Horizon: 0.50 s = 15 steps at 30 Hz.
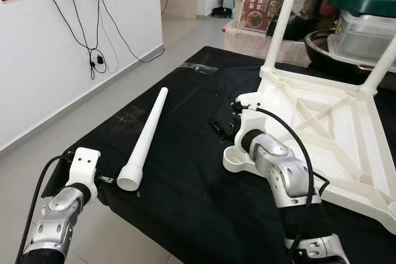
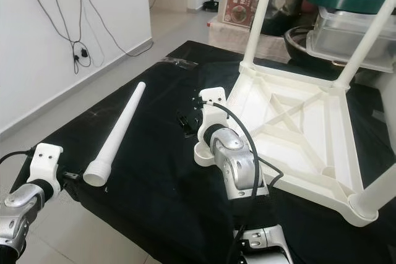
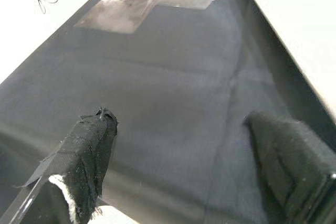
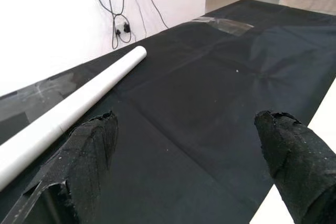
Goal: Building children table
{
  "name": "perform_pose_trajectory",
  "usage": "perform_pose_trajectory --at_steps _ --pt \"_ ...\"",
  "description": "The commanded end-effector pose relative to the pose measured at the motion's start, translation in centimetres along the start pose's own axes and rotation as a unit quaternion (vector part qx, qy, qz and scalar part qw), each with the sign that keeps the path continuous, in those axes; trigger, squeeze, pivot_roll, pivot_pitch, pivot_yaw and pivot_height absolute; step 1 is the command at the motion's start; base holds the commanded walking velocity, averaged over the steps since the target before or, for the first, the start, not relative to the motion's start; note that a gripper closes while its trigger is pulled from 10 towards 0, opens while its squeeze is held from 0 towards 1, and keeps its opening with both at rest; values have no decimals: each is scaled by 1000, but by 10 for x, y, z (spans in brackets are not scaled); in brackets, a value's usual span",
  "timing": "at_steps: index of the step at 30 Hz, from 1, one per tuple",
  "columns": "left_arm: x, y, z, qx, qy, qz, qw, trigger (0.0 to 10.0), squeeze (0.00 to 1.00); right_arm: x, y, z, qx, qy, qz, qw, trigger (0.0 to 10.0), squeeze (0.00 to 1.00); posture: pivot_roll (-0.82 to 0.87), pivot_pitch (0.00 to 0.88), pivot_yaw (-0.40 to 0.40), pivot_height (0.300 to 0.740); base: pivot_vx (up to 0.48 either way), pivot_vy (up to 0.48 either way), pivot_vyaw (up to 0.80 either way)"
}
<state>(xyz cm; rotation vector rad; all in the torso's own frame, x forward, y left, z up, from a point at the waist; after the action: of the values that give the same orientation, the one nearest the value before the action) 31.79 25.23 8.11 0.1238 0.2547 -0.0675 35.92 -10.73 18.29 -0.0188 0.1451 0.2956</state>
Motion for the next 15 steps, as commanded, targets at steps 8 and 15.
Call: perform_pose_trajectory --at_steps 8,15 --pt "1 -1 -10 7 10 -12 1000 10000 0 -2 6 -8 34 24 4 999 10000 71 28 0 -18 740 0 0 0" --pt "1 -3 -14 1 8 -13 1000 10000 0 2 11 -6 31 33 16 999 10000 55 38 0 -27 740 0 0 0"
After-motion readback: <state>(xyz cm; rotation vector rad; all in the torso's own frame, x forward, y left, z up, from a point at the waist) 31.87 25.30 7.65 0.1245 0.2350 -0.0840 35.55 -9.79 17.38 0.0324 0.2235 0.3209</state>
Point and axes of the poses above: a point about 5 cm out from each wrist's last joint towards the gripper, its own x axis pointing out of the wrist towards the gripper, its own z axis along the axis of the wrist's last joint, y = z × x, the point moved 2 cm from there along x, pointing out of the wrist towards the gripper, and after that the axes turned 3 degrees about -x, right-handed, at the moved point
